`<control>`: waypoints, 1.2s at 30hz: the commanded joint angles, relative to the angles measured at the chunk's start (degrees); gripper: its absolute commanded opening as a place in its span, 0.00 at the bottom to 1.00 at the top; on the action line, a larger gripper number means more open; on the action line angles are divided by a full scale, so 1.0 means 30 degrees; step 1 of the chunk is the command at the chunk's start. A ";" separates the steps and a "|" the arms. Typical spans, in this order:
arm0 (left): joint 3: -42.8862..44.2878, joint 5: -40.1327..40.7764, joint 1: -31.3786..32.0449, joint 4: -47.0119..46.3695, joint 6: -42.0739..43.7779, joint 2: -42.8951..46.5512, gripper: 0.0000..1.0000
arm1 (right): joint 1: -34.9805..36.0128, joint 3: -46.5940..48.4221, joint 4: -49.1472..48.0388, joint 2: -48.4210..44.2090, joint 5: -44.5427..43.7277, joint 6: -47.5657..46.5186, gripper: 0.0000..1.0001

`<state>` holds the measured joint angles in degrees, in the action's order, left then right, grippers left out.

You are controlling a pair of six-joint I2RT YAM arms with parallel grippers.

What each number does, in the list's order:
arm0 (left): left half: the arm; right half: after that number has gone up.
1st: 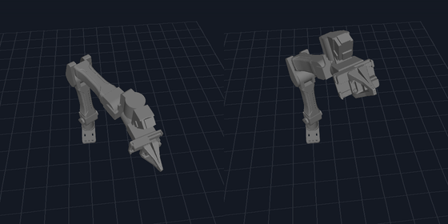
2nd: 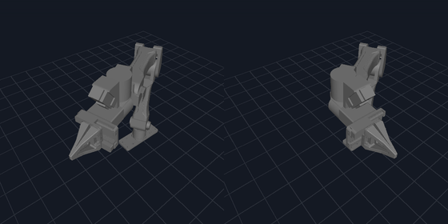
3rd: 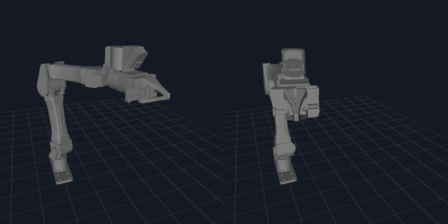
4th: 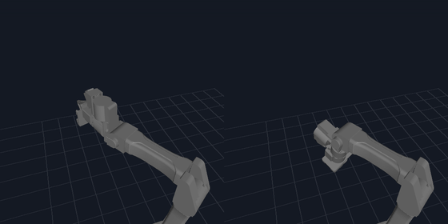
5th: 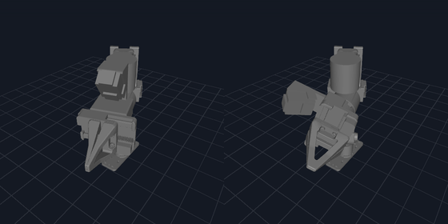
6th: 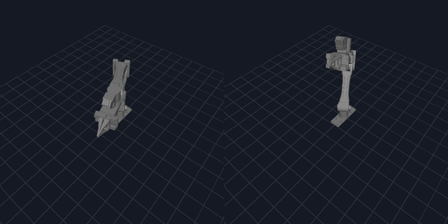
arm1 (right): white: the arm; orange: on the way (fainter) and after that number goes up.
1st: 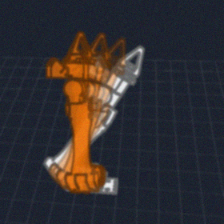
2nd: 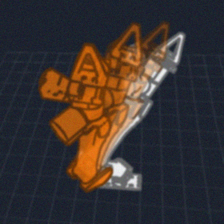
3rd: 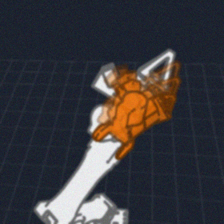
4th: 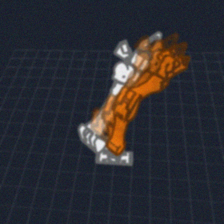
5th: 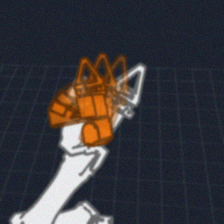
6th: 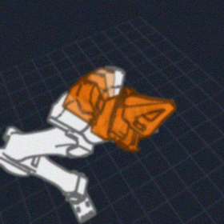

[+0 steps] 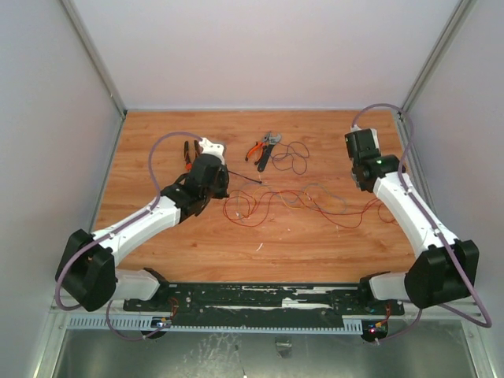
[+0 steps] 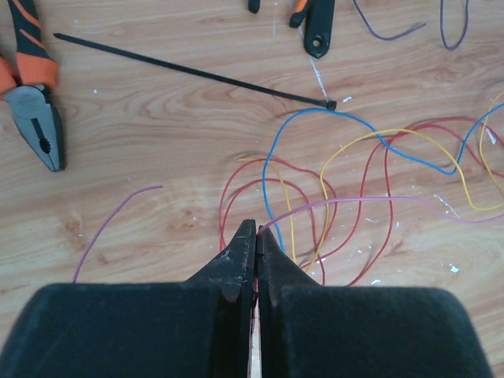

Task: Zip-tie the wires
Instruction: Untie the cable at the center of the board, then straighten the cable at the center of the board.

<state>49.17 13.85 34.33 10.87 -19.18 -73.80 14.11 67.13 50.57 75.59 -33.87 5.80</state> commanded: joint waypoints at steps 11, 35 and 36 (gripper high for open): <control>0.0852 0.0754 0.0600 0.0424 -0.0413 -0.2812 0.00 | -0.0176 -0.1414 -0.1934 0.2928 0.1827 -0.0151 0.00; 0.0262 0.2714 0.0984 0.0881 -0.0507 -0.5753 0.34 | -0.0161 -0.1901 -0.3141 0.6740 0.2119 -0.0213 0.33; 0.0282 0.2772 0.0999 0.0886 -0.0461 -0.5642 0.37 | -0.0154 -0.1764 -0.2910 0.6627 0.2105 -0.0166 0.35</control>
<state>50.22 20.49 36.86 14.96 -20.53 -90.94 14.11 60.58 41.50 96.55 -27.18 4.89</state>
